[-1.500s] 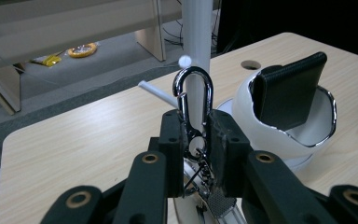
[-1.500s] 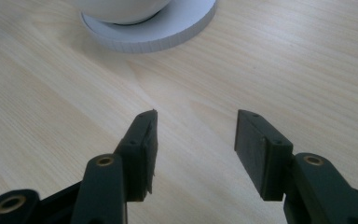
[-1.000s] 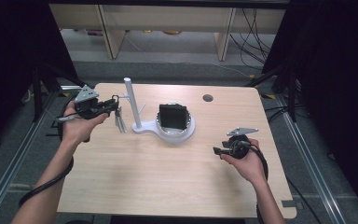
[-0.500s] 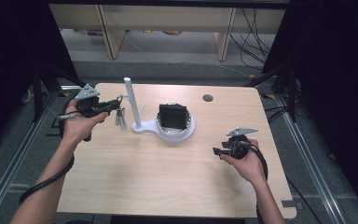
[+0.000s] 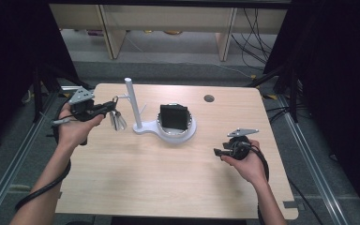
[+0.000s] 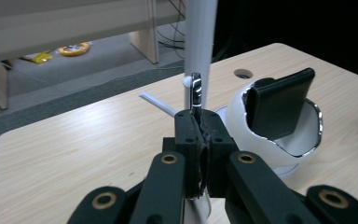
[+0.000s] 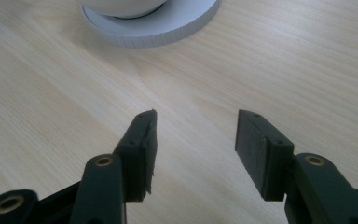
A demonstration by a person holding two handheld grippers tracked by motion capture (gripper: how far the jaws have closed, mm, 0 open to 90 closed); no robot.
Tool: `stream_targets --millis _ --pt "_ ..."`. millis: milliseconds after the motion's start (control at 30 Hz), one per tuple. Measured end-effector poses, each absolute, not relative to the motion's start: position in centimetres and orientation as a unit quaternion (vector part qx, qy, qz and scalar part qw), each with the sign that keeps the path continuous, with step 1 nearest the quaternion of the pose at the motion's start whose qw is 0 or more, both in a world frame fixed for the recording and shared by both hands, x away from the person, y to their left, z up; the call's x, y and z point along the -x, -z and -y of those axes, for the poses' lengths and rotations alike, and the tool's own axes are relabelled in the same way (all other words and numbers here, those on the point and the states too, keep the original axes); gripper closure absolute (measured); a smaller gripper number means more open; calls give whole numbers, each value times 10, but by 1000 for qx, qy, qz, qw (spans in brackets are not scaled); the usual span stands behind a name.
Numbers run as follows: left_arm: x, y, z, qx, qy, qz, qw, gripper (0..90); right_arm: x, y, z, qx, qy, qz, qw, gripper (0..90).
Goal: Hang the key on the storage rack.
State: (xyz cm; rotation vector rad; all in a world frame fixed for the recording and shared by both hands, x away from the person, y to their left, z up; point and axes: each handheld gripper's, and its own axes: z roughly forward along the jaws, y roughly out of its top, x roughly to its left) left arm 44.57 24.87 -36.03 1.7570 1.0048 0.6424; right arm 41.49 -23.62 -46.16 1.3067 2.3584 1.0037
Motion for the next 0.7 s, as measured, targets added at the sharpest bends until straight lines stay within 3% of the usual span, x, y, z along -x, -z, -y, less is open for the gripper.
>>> stream_targets --millis 700 --pt "-441 361 -227 -719 -328 -418 448 866 -415 463 235 -452 -346 -813 125 496"
